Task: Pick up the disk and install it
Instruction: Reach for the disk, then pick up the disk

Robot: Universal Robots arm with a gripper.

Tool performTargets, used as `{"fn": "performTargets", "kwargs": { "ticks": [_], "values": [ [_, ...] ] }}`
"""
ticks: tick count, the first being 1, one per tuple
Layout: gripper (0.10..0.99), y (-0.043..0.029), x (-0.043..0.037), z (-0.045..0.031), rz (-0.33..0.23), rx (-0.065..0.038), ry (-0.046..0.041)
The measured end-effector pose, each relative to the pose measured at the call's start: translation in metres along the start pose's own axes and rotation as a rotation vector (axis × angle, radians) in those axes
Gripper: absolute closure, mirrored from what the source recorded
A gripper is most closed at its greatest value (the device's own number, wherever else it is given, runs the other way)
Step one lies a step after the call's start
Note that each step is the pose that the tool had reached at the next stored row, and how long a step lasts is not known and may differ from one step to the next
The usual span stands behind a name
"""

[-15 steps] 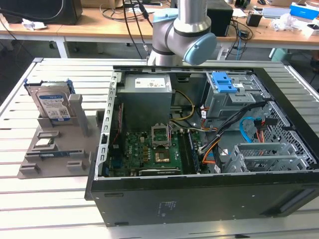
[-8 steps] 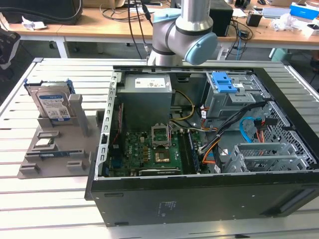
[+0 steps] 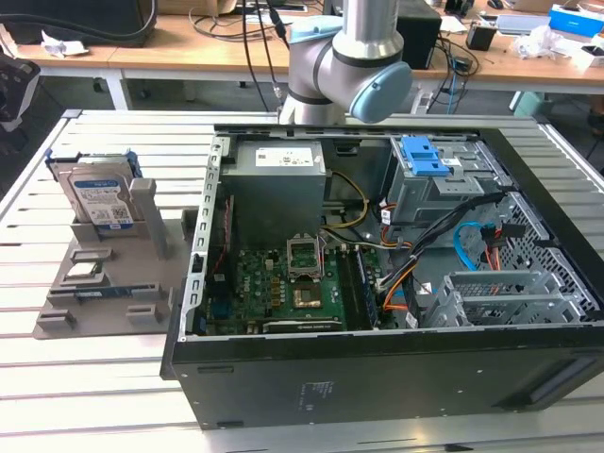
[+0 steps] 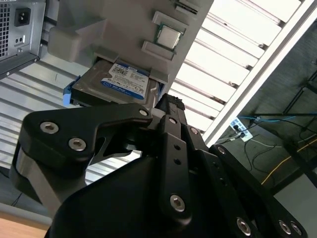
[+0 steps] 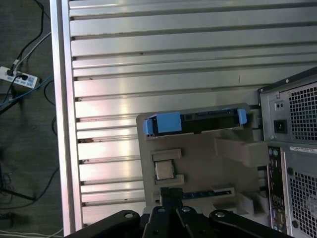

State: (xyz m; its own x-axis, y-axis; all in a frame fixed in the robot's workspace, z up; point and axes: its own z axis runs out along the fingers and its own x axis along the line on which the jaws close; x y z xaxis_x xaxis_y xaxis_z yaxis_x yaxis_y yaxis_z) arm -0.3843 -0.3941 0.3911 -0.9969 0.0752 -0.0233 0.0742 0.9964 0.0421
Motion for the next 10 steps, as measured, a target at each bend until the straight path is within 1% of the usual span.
{"fn": "performTargets", "kwargs": {
  "ticks": [8,9,10],
  "values": [
    [0.98,0.0,-0.0001,0.0,-0.005,0.0,0.0002],
    [0.98,0.0,-0.0001,0.0,-0.017,0.0,0.0007],
    [0.98,0.0,-0.0001,0.0,-0.056,-0.001,0.0023]
  ]
}}
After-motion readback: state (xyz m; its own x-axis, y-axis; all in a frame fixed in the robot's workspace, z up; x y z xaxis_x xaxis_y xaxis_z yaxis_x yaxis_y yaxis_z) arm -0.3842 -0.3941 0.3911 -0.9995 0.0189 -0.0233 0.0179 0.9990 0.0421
